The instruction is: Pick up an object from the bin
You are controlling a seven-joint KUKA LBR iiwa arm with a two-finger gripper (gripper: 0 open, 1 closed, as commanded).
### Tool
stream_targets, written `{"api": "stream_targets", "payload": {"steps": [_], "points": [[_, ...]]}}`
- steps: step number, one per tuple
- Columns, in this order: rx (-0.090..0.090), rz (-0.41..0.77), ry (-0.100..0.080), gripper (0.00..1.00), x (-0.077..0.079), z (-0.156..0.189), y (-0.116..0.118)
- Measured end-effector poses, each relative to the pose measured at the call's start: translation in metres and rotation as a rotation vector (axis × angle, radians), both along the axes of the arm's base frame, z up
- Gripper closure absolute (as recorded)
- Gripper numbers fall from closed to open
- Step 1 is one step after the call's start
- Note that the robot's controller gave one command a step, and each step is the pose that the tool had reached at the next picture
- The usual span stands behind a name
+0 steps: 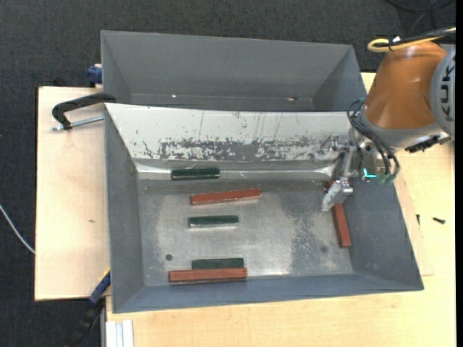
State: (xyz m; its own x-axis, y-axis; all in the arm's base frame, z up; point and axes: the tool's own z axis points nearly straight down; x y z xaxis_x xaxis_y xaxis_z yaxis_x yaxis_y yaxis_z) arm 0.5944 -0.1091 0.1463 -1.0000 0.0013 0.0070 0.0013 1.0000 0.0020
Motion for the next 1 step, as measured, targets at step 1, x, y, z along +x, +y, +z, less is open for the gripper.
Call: {"api": "stream_targets", "payload": {"steps": [1], "points": [[-0.001,0.001,-0.008,0.0,0.002,0.0044,0.0002]]}}
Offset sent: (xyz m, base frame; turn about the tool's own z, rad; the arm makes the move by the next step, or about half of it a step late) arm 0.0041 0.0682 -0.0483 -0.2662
